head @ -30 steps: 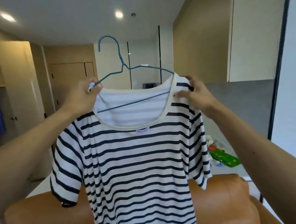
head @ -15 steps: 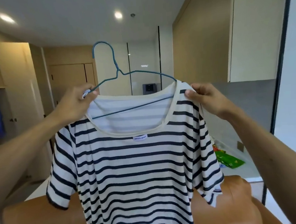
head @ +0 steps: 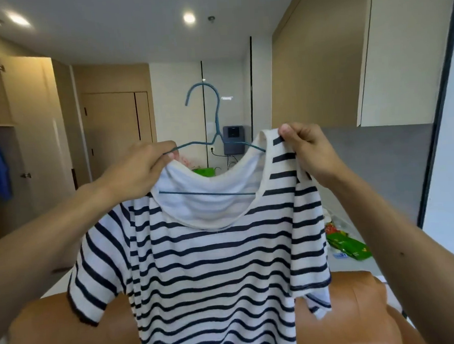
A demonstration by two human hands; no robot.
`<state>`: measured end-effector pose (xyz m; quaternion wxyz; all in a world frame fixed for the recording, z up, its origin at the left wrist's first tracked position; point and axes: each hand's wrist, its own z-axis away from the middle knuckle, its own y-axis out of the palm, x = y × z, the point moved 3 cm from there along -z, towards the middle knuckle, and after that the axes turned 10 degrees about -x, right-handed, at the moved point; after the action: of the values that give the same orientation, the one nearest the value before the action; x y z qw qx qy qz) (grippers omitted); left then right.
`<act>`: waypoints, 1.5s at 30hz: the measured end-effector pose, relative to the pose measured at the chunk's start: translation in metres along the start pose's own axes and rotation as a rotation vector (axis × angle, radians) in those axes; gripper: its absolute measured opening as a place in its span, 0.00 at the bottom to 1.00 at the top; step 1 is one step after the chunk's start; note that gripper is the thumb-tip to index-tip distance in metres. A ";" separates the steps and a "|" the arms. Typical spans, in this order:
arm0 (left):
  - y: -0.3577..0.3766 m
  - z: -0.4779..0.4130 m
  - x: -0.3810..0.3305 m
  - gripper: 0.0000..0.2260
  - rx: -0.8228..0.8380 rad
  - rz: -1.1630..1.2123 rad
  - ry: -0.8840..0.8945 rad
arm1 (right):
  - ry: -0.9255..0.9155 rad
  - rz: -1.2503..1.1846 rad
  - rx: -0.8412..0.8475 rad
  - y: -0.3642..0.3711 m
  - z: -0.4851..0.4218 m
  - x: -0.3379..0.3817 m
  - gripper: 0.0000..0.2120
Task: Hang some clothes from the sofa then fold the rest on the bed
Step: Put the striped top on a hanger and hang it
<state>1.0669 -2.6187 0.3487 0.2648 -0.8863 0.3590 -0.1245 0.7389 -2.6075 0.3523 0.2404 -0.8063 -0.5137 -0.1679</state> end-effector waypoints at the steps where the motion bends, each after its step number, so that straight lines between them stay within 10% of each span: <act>1: 0.002 0.000 -0.003 0.14 -0.005 -0.014 0.007 | -0.025 0.014 0.007 0.005 -0.001 0.005 0.21; 8: 0.000 0.010 -0.009 0.10 -0.082 0.083 -0.137 | -0.139 0.266 0.253 0.019 0.004 0.004 0.24; 28: -0.035 0.056 0.035 0.16 0.049 0.091 -0.223 | 0.002 0.148 -0.084 -0.041 0.024 -0.025 0.28; 34: -0.033 0.020 -0.013 0.15 -0.153 -0.079 -0.113 | 0.021 0.092 -0.010 -0.024 0.023 -0.022 0.38; 39: -0.021 0.009 -0.023 0.09 -0.095 -0.195 -0.130 | -0.004 0.142 -0.010 -0.012 0.029 -0.014 0.33; 45: -0.028 0.004 -0.023 0.07 0.227 0.242 -0.481 | -0.067 0.247 0.013 -0.009 0.034 -0.010 0.26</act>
<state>1.0675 -2.5843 0.3606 0.4528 -0.8058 0.3727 0.0822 0.7269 -2.5928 0.3209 0.2469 -0.8671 -0.4193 -0.1067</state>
